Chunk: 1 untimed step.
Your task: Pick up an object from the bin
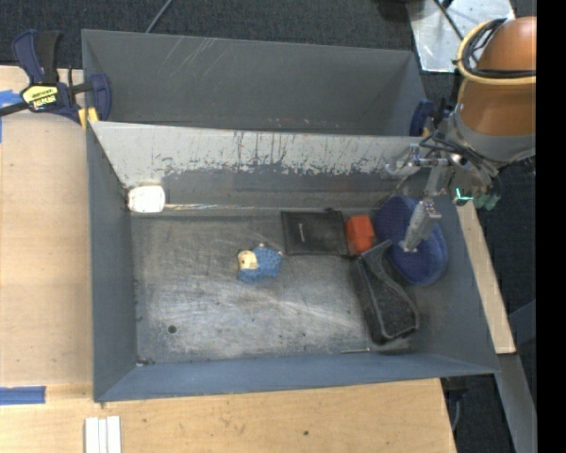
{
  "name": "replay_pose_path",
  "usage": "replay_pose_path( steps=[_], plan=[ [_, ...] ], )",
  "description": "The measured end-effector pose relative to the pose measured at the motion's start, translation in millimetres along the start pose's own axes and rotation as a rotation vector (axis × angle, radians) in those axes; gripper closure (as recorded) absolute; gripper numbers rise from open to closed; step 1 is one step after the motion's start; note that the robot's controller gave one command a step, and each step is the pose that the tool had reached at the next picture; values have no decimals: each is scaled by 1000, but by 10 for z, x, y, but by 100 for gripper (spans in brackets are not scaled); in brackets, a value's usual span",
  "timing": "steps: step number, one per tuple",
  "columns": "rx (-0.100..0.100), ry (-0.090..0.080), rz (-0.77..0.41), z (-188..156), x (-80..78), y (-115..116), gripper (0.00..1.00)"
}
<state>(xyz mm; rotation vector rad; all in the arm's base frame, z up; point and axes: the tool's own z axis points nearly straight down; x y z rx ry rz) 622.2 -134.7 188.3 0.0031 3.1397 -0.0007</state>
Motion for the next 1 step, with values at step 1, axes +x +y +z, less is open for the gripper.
replay_pose_path(
  steps=[1],
  plan=[
    [0,-12,224,1155,157,611,0]
  ],
)
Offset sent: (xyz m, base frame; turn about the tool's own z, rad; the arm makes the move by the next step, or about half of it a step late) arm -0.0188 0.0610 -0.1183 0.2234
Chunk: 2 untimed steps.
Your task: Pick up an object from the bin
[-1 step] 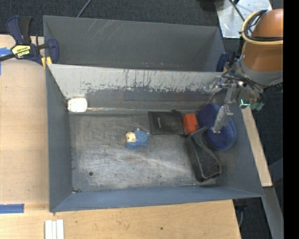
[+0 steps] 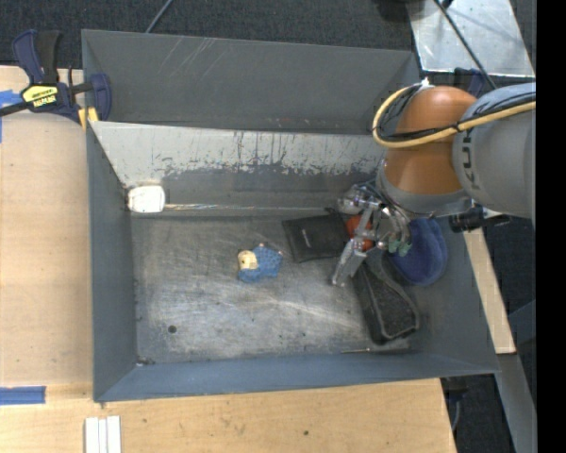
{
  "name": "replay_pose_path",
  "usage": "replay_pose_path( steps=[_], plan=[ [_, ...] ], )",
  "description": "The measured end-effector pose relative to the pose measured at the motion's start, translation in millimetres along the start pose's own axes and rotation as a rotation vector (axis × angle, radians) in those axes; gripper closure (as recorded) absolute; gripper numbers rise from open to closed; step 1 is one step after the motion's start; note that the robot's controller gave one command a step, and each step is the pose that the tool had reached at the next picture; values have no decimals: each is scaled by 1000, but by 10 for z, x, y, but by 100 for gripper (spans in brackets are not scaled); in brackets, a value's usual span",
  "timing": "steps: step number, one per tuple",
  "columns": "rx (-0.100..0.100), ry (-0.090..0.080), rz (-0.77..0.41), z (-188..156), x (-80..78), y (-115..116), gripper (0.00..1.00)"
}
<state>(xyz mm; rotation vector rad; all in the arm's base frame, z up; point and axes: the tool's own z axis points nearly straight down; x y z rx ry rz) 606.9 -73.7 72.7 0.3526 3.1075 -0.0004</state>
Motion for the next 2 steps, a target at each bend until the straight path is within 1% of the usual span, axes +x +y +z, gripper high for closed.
replay_pose_path(
  steps=[1,2],
  plan=[
    [1,6,251,-289,159,294,0],
    [3,6,544,-278,133,300,0]
  ],
)
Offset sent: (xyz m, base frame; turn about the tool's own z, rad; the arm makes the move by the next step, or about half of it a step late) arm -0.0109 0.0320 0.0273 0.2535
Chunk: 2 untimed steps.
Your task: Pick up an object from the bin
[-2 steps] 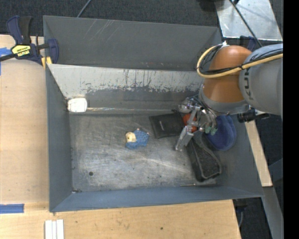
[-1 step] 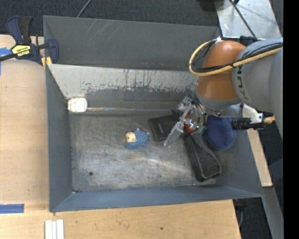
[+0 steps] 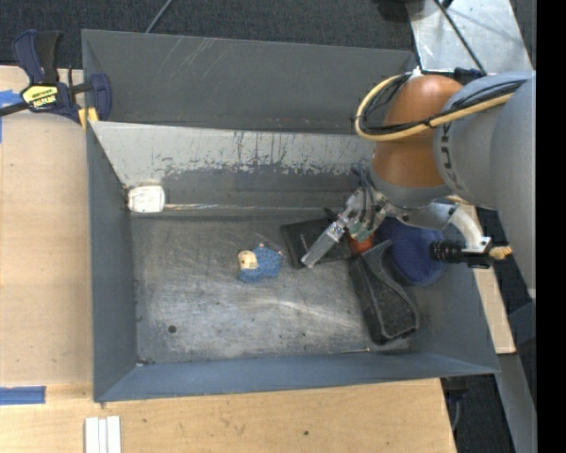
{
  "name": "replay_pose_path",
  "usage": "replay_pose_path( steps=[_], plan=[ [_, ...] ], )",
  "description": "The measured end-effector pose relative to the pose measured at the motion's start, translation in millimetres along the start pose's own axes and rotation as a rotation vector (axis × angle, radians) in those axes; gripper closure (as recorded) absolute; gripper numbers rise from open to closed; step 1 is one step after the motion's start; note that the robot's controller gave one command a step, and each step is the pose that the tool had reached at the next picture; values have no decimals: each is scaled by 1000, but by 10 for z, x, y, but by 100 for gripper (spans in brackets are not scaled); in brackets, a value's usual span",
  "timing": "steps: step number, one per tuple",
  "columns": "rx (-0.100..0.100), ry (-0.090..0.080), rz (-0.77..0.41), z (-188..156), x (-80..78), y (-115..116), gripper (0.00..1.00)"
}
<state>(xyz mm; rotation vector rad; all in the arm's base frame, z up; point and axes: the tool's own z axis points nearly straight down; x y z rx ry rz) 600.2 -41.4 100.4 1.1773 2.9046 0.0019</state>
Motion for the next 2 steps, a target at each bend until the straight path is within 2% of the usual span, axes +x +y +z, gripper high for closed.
replay_pose_path(
  steps=[1,2],
  plan=[
    [0,1,111,278,-82,137,0],
    [2,2,107,264,-90,139,0]
  ],
)
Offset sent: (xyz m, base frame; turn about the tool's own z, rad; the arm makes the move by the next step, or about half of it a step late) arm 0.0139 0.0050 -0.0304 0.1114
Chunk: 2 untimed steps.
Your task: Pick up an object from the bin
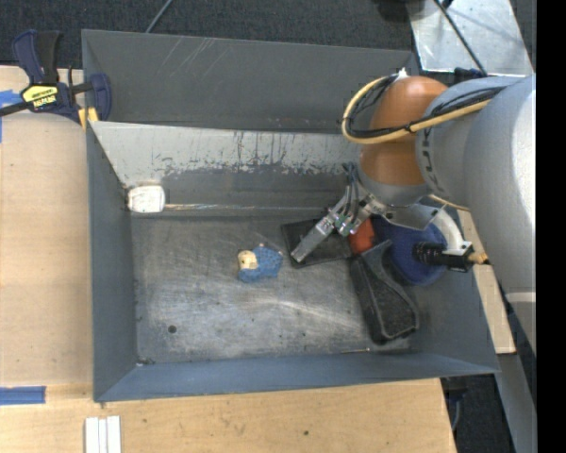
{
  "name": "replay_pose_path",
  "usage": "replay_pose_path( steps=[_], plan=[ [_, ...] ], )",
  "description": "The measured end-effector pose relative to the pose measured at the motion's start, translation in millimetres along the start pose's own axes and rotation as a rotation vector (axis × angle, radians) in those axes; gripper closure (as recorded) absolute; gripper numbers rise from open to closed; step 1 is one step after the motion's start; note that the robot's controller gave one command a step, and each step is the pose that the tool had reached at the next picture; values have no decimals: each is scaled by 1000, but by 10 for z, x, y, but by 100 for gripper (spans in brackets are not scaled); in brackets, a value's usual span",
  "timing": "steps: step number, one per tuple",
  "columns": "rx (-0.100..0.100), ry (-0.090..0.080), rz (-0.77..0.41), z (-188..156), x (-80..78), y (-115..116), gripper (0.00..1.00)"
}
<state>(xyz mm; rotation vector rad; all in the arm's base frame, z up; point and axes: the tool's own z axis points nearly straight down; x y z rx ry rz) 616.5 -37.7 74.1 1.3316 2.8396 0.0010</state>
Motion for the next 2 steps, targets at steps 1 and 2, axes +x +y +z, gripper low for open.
replay_pose_path(
  steps=[1,2],
  plan=[
    [-8,-12,0,-43,-46,17,100],
    [-3,-2,-4,-598,-72,28,100]
  ],
)
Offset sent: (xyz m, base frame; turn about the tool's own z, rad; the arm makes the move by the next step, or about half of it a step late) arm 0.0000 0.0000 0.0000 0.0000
